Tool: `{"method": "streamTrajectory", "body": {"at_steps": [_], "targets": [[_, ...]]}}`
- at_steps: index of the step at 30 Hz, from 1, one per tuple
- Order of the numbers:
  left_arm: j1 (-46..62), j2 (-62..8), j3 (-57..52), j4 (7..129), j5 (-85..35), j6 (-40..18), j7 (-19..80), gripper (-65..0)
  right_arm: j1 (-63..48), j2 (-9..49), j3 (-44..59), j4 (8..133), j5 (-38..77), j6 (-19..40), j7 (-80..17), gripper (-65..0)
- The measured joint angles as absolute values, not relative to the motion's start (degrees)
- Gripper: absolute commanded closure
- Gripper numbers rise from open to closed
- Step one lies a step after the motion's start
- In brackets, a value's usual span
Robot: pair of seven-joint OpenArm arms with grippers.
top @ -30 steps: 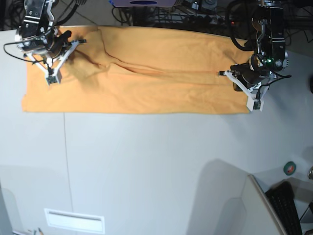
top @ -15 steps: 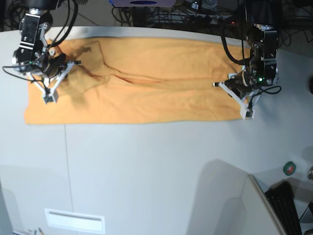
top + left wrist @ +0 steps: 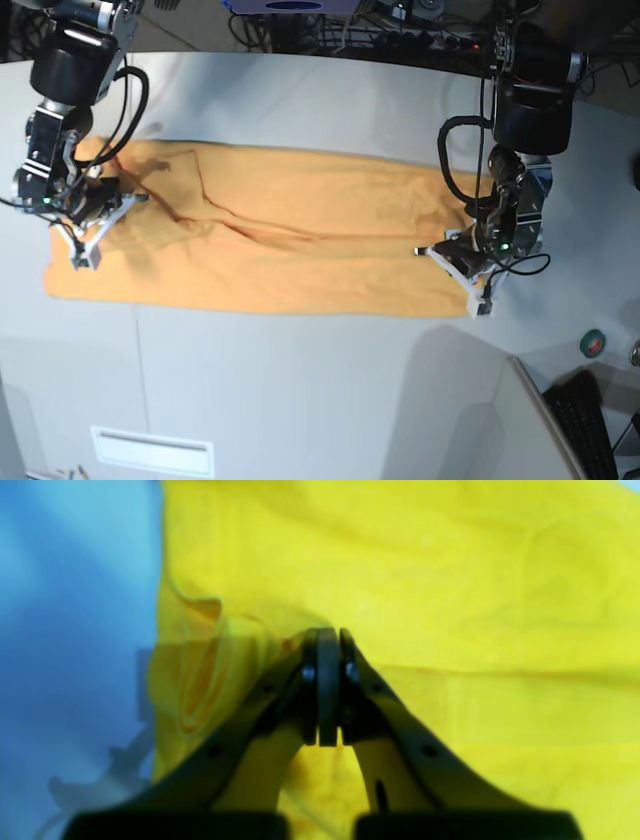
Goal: Layout the t-shirt on the table in an organized manner, then fold the t-shirt properly
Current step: 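Pull the folded orange strip along the table with both grippers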
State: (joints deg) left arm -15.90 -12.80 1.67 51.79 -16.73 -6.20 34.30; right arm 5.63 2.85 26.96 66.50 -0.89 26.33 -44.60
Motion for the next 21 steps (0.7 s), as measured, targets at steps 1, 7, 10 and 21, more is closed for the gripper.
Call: {"method": "streamTrajectory", "body": {"at_steps": [1,7,10,21], "targets": [[-15.66,-12.67,1.69,52.71,-16.75,-6.24,34.83,0.0,5.48,3.01,27.18,66.5,-0.89,26.33,-44.58,0.0],[-12.75,-12.69,1.28,59.96,-16.73,-6.26,37.93,0.0,5.34,2.96,27.11,66.5,-1.28,26.06,-44.49,0.0],[-13.02,-11.22,-2.79,60.01,-16.6,-6.17,37.91,0.0,5.37,2.94,27.11,66.5,-1.26,26.09,-44.51,0.0],[-11.55,-10.59,-13.39,56.34,-16.73,-6.24,36.53,0.0,5.26,2.81,27.11,66.52,-1.28,25.96,-44.4,0.0]]}}
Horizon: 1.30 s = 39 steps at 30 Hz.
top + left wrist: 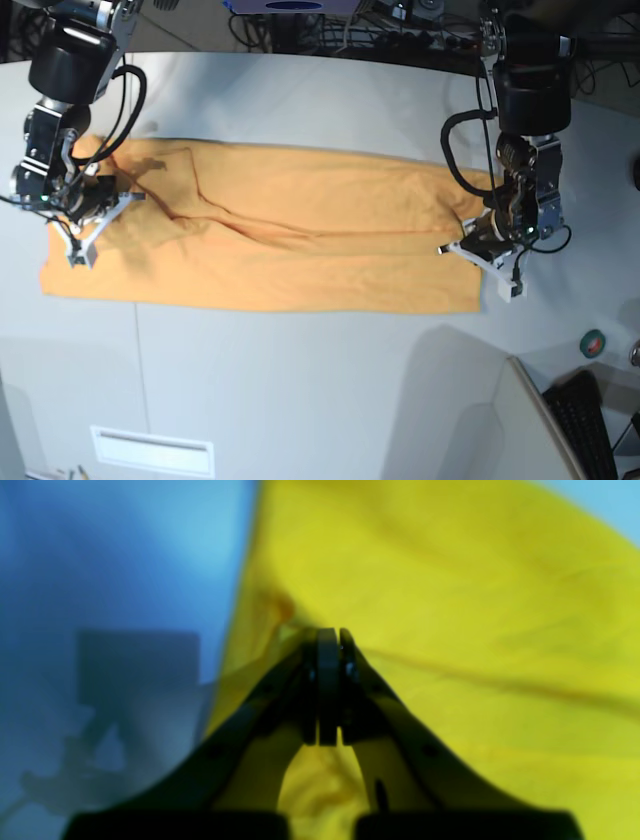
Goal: Layout the t-shirt on the table in an organized manner, then fold the t-shirt properly
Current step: 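Pull the folded orange strip along the table with both grippers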
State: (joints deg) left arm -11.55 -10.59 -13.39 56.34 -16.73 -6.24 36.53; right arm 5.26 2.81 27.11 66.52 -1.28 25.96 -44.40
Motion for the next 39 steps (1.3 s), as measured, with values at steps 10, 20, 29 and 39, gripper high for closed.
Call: {"method": "streamTrajectory", "body": {"at_steps": [10,20,29,39], "targets": [[-8.88,-10.15,-16.91,60.27,-17.43,-6.74,38.46,0.0,5.02,2.79,27.11,66.74,-1.26,25.93,-44.12,0.0],[1.19,-11.11,-25.34,78.15,-16.97,-6.81,38.19,0.0,0.03,-0.08,27.49,80.09,-1.98,25.96,-46.44,0.0],[0.12,-11.42,-27.31,74.96,-16.73,-6.44,38.0,-52.0,-3.75,-2.61,27.03,92.16,-1.91,26.33,-46.5,0.0],[-8.29,-11.99,-26.81,56.9,-16.93,-21.28,36.77,-53.0,-4.34,-2.55,26.79,92.2,-1.69,26.33,-46.13,0.0]]}}
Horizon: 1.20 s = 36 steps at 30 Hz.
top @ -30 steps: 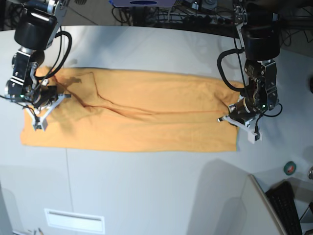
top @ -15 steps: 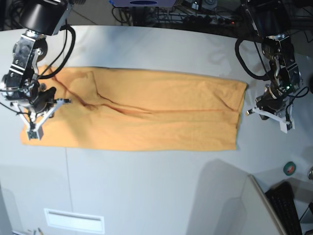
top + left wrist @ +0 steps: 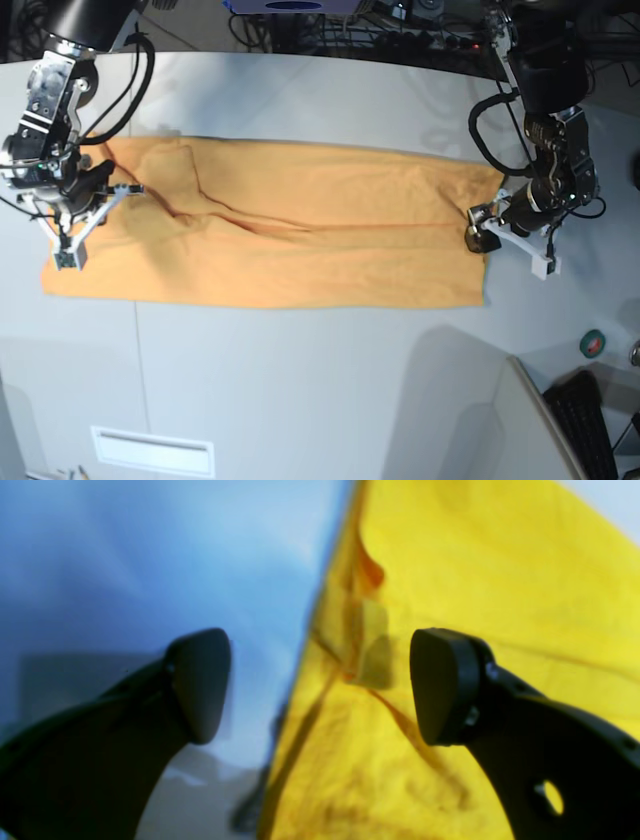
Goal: Layout the t-shirt on the table in an organized manner, then fold the t-shirt properly
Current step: 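Pull the folded orange strip along the table with both grippers, then carry the strip end with the left gripper toward the right gripper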
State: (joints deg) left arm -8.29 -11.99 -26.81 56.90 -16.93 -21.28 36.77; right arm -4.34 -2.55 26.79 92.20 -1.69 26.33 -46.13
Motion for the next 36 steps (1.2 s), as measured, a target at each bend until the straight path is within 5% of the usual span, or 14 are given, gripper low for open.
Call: {"method": "streamTrajectory", "body": {"at_steps": [6,15,24,36], "targets": [[-9.37,-12.4,-26.92,55.09,-16.88,-21.69,36.45,-45.4,-4.34,-2.57,26.79,92.2,-1.69,26.33,-46.11,0.0],[-11.35,-12.93,-22.96,48.8,-18.5,-22.65,34.37,0.0,-4.34,-2.74,26.79,92.2,-1.69,26.33,-46.09,0.0],[-11.84,-16.82,-22.04,46.7,-17.06,-22.7,29.23,0.0,-5.32,-2.85,26.79,92.2,-1.69,26.33,-46.11,0.0],[-0.84,-20.27,-11.2,69.58,-16.08,-21.45,28.6,0.0,-5.32,-3.01,26.79,92.29,-1.69,26.33,-46.09,0.0]]}}
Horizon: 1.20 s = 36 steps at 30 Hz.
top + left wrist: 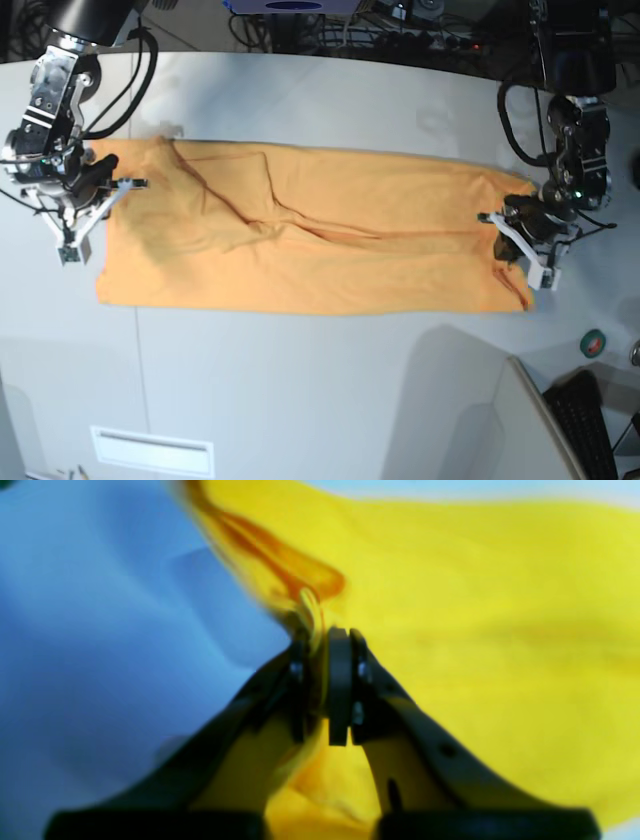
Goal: Layout the t-shirt on the table in an organized manner, then fold the t-shirt properly
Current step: 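Carry the strip end with the left gripper toward the right gripper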
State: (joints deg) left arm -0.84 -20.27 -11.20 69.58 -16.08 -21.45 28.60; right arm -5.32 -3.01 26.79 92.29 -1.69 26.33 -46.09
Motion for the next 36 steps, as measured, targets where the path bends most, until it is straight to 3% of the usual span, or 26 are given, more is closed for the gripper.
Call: {"method": "streamTrajectory", "body": {"at_steps": [4,10,14,20,24,36], "targets": [[3.51,-19.49,-7.27,76.95,-15.75,-15.62,29.54,0.0,-5.3,-3.03,26.79,92.29,-1.65,26.33,-46.09,0.0],[4.36,-15.46,-1.37,84.82,-16.36,-12.38,31.05,0.0,-5.26,-3.01,26.79,92.29,-1.67,26.33,-46.11,0.0],[3.36,-12.69,0.6,86.06,-15.84,-11.75,36.18,0.0,-5.13,-3.01,26.79,92.29,-1.67,26.33,-46.09,0.0],[1.74,-7.9,3.7,86.41,-16.1,-11.9,35.7,0.0,-4.97,-3.01,26.79,92.29,-1.69,26.33,-46.11,0.0],[1.06,-5.48,4.45,86.13,-16.05,-8.43,35.81,0.0,-4.8,-3.01,26.79,92.29,-1.67,26.33,-46.09,0.0],[-1.28,-2.48,11.09,83.2,-15.92,-8.49,35.79,0.0,-4.64,-2.98,26.79,92.27,-1.67,26.33,-46.11,0.0]]}}
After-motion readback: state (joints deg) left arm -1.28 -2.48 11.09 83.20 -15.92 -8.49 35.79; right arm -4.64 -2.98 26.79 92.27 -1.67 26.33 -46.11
